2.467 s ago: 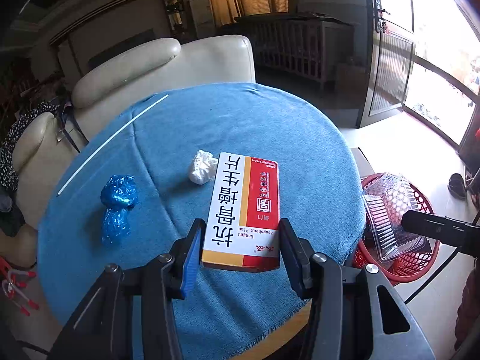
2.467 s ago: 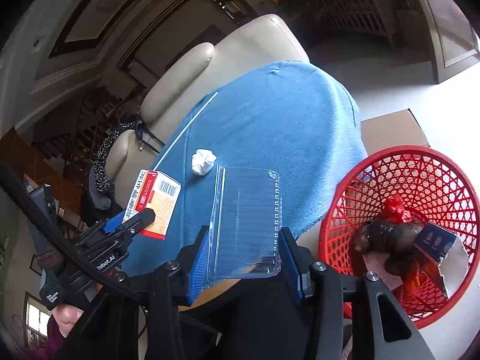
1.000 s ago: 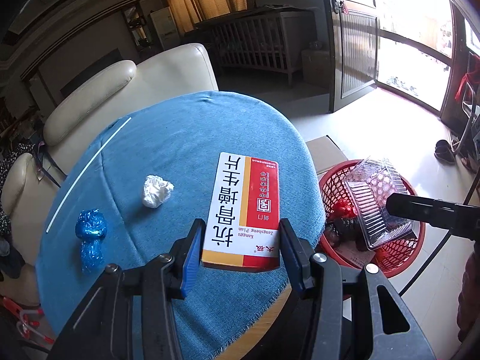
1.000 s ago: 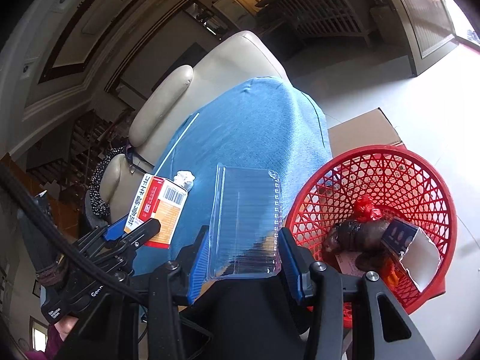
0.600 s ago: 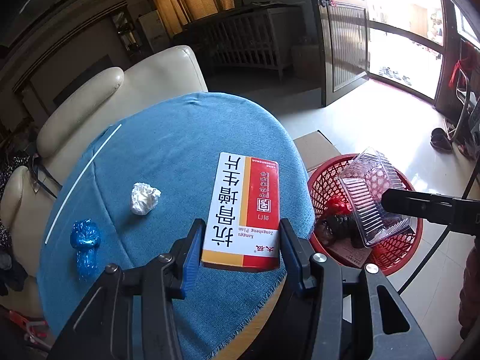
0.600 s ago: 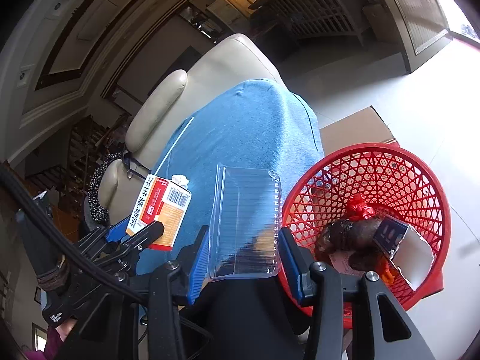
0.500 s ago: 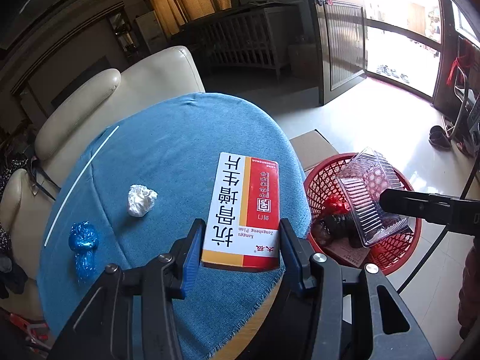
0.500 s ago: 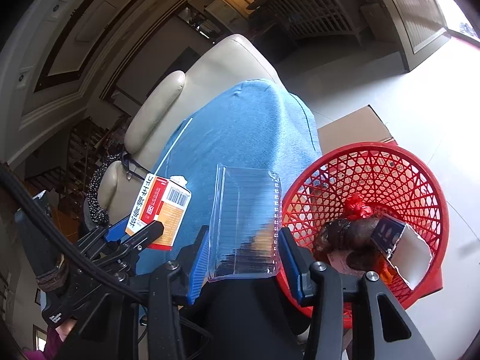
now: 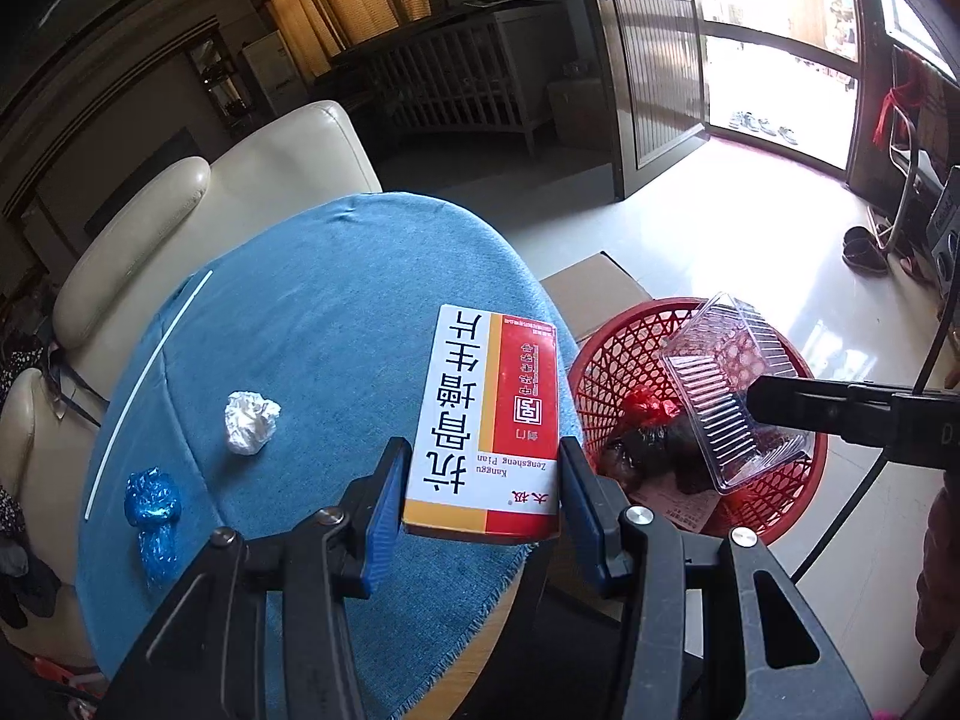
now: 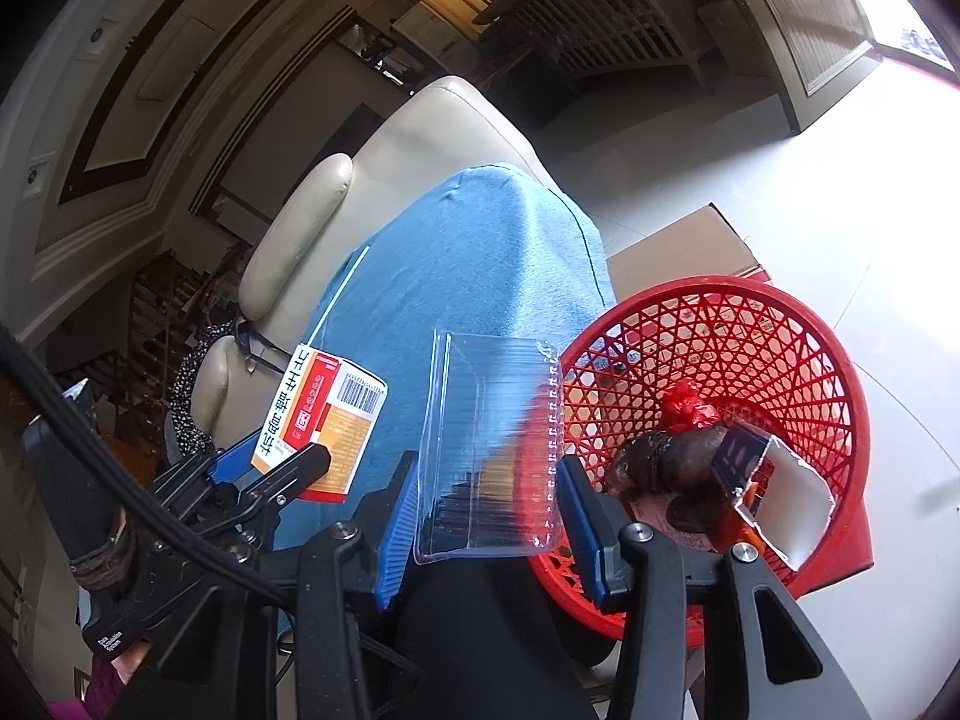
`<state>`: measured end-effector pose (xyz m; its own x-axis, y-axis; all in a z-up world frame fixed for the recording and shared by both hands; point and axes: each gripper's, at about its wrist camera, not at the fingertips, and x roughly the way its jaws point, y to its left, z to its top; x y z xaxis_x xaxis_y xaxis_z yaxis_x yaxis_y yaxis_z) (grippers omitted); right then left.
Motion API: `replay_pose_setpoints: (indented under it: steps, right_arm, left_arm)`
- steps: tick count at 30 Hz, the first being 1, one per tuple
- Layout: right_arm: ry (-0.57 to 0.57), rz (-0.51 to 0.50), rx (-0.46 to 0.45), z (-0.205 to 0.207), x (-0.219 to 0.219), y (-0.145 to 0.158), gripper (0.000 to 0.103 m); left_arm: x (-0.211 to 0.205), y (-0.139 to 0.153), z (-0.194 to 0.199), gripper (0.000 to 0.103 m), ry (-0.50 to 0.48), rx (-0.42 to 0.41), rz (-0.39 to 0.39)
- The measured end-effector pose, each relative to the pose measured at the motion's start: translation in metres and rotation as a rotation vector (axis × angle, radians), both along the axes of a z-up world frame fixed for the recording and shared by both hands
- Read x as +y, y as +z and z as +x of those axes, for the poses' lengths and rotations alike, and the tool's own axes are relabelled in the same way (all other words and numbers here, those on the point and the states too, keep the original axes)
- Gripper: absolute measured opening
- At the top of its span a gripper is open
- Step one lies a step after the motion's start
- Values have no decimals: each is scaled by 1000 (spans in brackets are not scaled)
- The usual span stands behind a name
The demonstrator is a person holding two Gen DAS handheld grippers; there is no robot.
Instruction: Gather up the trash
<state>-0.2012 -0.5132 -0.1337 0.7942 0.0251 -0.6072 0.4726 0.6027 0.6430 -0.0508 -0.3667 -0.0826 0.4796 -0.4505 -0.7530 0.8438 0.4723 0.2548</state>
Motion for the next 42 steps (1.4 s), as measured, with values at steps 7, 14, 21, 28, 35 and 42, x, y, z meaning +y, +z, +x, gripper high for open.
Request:
replay_pose_setpoints:
  steps: [7, 14, 21, 28, 35, 42]
  right_arm:
    - [-19, 4, 1, -9, -4, 0, 48]
    - [-45, 15, -1, -18, -11, -2, 48]
    - [-71, 24, 5, -26, -20, -6, 48]
    - [-97, 27, 8, -36, -27, -9, 48]
    - [-124, 31, 12, -49, -36, -14, 48]
    - [-143, 40, 21, -55, -41, -21, 48]
  left_arm:
    - [-12, -3, -4, 51, -32, -4, 17]
    - [-18, -6, -4, 51, -51, -7, 31]
    - [-25, -10, -7, 51, -66, -7, 46]
    - [-34, -14, -18, 51, -94, -9, 59]
    - [-43, -20, -28, 51, -121, -4, 69]
    - [-51, -28, -32, 51, -134, 21, 83]
